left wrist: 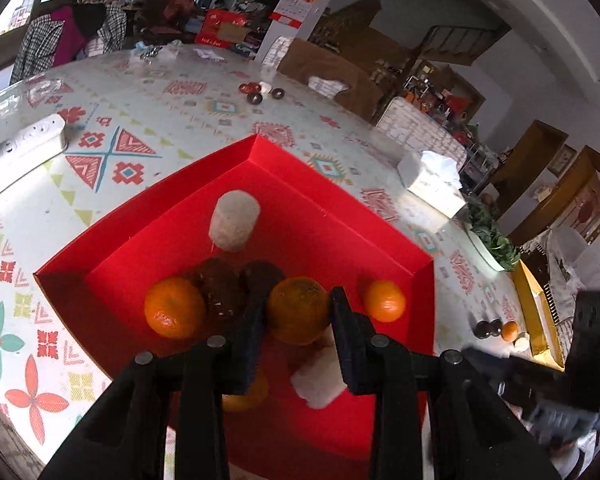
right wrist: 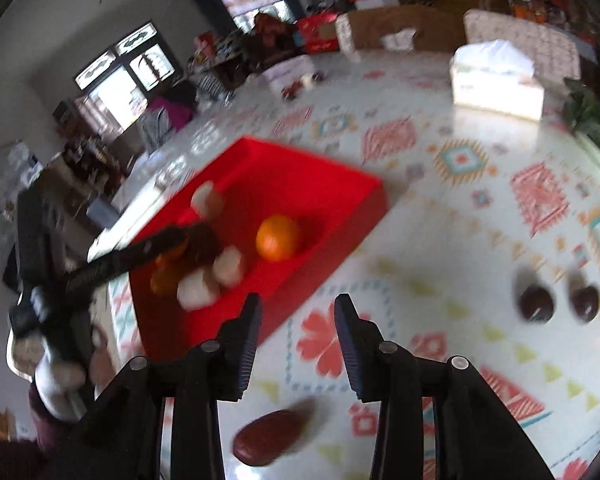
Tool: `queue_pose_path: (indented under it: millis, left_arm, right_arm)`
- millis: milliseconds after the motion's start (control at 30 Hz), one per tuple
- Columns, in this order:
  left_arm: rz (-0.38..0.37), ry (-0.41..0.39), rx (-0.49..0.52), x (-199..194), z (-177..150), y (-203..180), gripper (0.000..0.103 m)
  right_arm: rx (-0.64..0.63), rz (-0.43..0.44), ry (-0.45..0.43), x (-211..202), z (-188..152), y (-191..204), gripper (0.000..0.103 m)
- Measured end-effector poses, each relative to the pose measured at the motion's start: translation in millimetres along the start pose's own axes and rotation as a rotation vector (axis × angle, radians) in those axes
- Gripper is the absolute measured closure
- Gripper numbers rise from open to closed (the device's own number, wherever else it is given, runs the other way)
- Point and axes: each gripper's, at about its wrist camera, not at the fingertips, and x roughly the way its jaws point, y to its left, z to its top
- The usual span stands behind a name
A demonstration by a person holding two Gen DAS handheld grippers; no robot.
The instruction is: Organize fruits
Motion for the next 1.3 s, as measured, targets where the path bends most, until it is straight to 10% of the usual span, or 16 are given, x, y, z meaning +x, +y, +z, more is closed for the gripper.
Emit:
queue_pose_path:
  millis: [167,567,733,1300]
  left_arm:
    - [0.002,-0.02,-0.024,-8,3,6,0.051]
    - [-0.032,-0.055,-0.03,-29,2,1,0.048]
    - [-0.033,-0.063,-0.037,-34,0,2,0.048]
    - [0.006,-0.095,-0.116,-51,1,39,0.048]
  right_arm:
    - [-0.027,-0.01,0.052,1,-28,5,0.062]
    - [-0.13,-0.233,0.05,-16,-76,18,0.051]
    - [-0.119,-0.223,0.052,-18,-77,15,0.07]
    - [-0.184,-0.086,-0.078,-3,34,69,0.086]
